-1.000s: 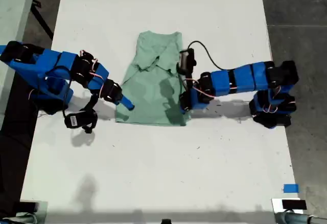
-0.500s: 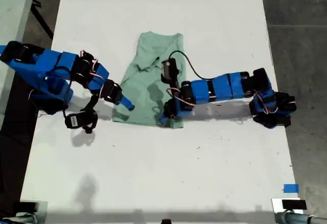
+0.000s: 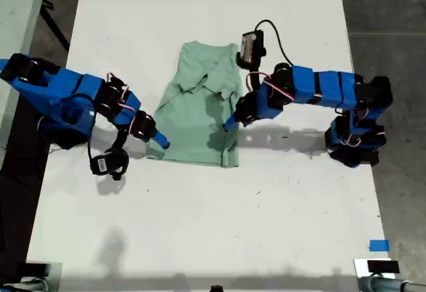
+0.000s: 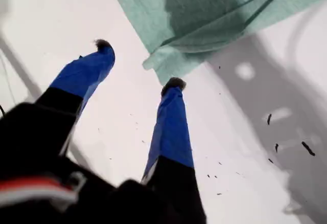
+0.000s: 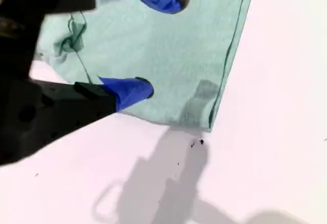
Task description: Fold t-shirt
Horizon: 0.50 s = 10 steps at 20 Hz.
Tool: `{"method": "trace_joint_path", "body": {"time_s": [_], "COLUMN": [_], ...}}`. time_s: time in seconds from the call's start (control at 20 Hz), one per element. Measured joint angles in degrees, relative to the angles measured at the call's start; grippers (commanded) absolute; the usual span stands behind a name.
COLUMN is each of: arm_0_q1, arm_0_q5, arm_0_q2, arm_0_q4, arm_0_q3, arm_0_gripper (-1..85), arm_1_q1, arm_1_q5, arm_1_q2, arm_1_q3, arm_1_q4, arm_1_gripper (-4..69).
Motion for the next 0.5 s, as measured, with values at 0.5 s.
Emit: {"method": "trace_joint_path", "body": {"time_s": [0.5], "arm_0_q1": [-2.4], "arm_0_q5": [-5.6], "arm_0_q2": [-8.7], "arm_0_q4": [-15.6], "arm_0_q3": [15.0], "arm_0_gripper": [27.6], "arm_1_q1": [0.3], "arm_1_q5": [0.3], "arm_1_q2": [5.7], "arm_1_q3": [8.9], "arm_1_q4": [-3.3], "arm_1_gripper": [20.4]}}
